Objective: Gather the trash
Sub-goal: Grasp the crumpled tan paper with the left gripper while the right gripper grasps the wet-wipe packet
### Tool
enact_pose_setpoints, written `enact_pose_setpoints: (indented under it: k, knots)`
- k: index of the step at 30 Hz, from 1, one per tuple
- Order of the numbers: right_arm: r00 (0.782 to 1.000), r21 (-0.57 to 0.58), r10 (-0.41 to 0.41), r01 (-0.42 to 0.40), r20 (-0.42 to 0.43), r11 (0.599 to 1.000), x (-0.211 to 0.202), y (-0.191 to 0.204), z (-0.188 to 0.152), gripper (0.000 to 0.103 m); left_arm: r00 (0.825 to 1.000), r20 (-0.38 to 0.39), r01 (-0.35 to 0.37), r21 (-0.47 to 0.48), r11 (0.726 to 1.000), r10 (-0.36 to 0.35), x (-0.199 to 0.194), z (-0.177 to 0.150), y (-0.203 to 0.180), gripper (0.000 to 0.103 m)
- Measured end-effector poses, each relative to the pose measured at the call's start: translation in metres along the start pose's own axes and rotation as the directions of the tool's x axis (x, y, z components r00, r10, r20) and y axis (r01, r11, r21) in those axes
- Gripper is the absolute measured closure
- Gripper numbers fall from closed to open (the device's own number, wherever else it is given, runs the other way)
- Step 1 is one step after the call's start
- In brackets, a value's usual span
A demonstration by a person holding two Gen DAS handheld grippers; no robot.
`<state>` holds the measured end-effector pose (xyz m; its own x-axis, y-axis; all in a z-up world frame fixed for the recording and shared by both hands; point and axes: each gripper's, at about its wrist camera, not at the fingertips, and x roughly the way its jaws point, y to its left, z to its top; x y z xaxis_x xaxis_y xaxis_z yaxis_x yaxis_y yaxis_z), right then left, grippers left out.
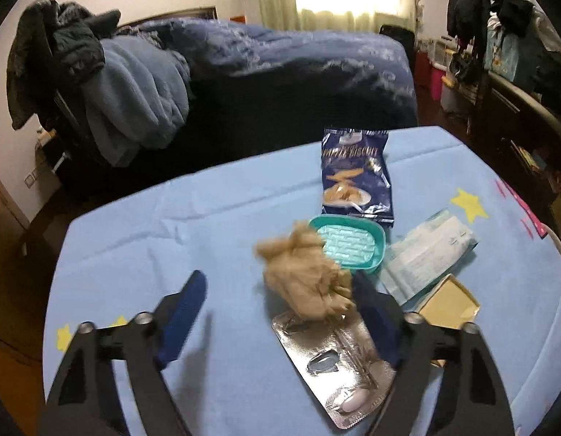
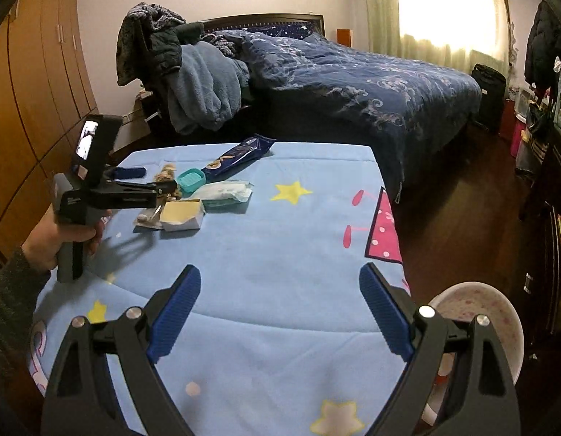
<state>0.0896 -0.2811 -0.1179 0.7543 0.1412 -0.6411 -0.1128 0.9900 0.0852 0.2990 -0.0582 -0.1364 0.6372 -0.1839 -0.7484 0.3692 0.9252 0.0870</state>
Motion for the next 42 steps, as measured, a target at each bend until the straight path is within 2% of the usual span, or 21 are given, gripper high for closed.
enact_pose_setpoints:
  k: [2,4,6,8,12,14,19,25,28,32,36,42]
  knots:
    - [1.0,0.0,0.005,-0.005,0.004,1.0,0.001,0.0,0.001,0.013,1.0,-0.009,0.019,-0.008,1.0,-0.019,0.001,0.0,0.001,0.05]
    - [1.0,0.0,0.01,-0.01,0.005,1.0,0.002,0.0,0.002,0.013,0.999,-0.028,0.03,-0.011,0.999,-0.03,0.004,0.0,0.001,0.057]
    - [1.0,-0.002,0.02,-0.02,0.005,1.0,0.003,0.002,0.003,0.013,0.997,-0.034,0.064,-0.024,0.998,-0.065,0.004,0.0,0.003,0.069]
    - [1.0,-0.006,0.022,-0.022,0.005,1.0,0.003,0.005,0.005,0.013,0.996,-0.038,0.077,-0.029,0.997,-0.078,0.004,0.002,0.004,0.074]
    - [1.0,-0.015,0.029,-0.029,0.006,0.999,0.003,0.008,0.006,0.013,0.997,-0.039,0.065,-0.04,0.997,-0.066,0.01,0.007,0.01,0.076]
    - [0.999,-0.017,0.032,-0.032,0.007,0.999,0.002,0.009,0.007,0.013,0.996,-0.042,0.078,-0.075,0.994,-0.082,0.011,0.007,0.019,0.079]
    - [0.999,-0.04,0.038,-0.038,0.001,0.998,0.01,0.015,0.012,0.013,0.998,-0.02,0.059,-0.115,0.992,-0.062,-0.002,0.001,0.038,0.081]
    - [0.999,-0.12,0.032,-0.032,-0.001,0.992,0.045,0.038,0.038,0.013,0.998,-0.031,0.05,-0.115,0.992,-0.054,-0.01,-0.013,0.051,0.081]
    - [0.999,-0.174,-0.038,0.037,0.0,0.984,0.076,0.052,0.056,0.013,0.998,-0.035,0.056,-0.115,0.992,-0.061,-0.01,-0.016,0.052,0.081]
    - [0.996,-0.17,-0.063,0.051,-0.064,0.984,0.127,0.06,0.081,0.013,0.997,-0.041,0.059,-0.098,0.993,-0.063,-0.011,-0.02,0.052,0.081]
    - [0.98,-0.069,0.015,-0.03,-0.198,0.997,0.171,0.054,0.099,0.013,0.997,-0.043,0.066,-0.094,0.993,-0.07,-0.011,-0.021,0.053,0.081]
    - [0.955,-0.04,0.062,-0.077,-0.29,0.996,0.203,0.066,0.1,0.013,0.996,-0.038,0.072,-0.086,0.994,-0.076,-0.011,-0.02,0.053,0.081]
